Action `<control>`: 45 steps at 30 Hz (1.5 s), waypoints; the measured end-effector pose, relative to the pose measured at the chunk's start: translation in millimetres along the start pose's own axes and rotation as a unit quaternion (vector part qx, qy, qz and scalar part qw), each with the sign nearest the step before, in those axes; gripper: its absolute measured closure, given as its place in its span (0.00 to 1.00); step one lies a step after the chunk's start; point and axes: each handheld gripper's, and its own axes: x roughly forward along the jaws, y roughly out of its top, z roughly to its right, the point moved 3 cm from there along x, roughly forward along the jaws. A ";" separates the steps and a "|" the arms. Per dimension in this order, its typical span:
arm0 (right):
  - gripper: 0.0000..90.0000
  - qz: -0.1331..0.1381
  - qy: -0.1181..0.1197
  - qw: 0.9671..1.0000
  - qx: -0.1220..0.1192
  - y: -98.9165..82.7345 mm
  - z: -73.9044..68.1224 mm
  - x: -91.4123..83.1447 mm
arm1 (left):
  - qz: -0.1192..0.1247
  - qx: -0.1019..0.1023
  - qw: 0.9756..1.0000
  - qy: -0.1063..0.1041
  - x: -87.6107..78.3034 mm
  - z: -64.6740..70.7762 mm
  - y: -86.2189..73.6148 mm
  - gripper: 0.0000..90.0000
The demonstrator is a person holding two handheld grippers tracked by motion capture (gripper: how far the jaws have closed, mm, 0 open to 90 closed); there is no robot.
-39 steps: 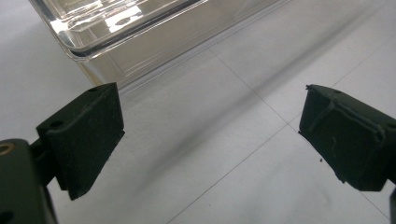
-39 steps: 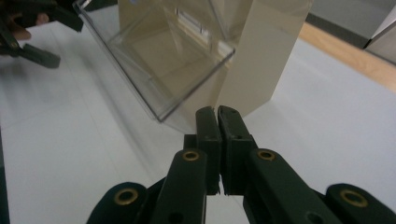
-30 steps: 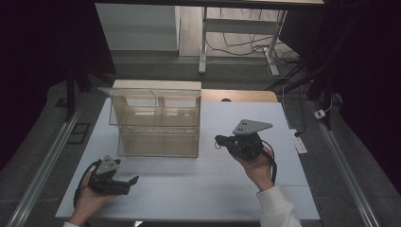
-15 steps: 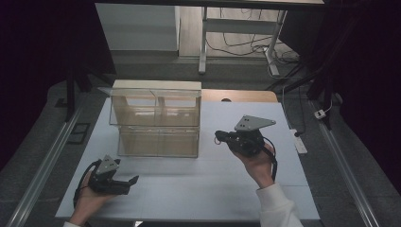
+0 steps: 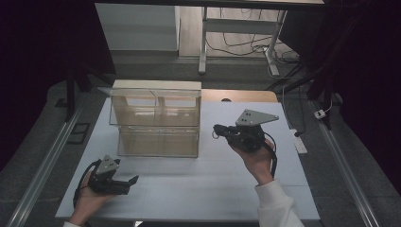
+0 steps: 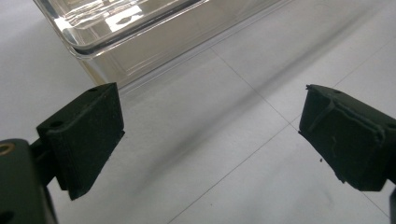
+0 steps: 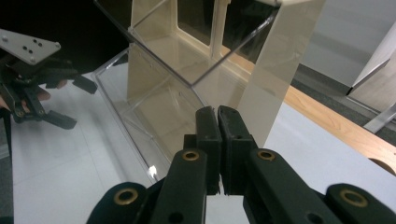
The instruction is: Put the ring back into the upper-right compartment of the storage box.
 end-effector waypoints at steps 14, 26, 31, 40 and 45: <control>0.97 0.016 0.000 1.000 -0.005 17.0 -3.5 1.3 | 0.001 0.000 1.000 -0.001 0.0 0.0 0.2 0.07; 0.97 0.025 0.003 1.000 -0.009 27.9 -6.4 4.3 | 0.000 0.000 1.000 -0.001 0.0 -0.1 0.1 0.07; 0.97 0.030 0.003 1.000 -0.008 31.8 -7.1 6.5 | 0.000 0.001 1.000 -0.001 0.0 0.0 0.1 0.07; 0.97 0.037 0.000 0.999 -0.005 40.4 -6.0 11.1 | 0.000 0.001 1.000 -0.001 0.1 -0.1 0.1 0.07; 0.97 0.037 0.004 0.999 -0.004 43.3 -6.9 14.9 | 0.000 0.001 1.000 -0.002 0.0 -0.3 0.1 0.07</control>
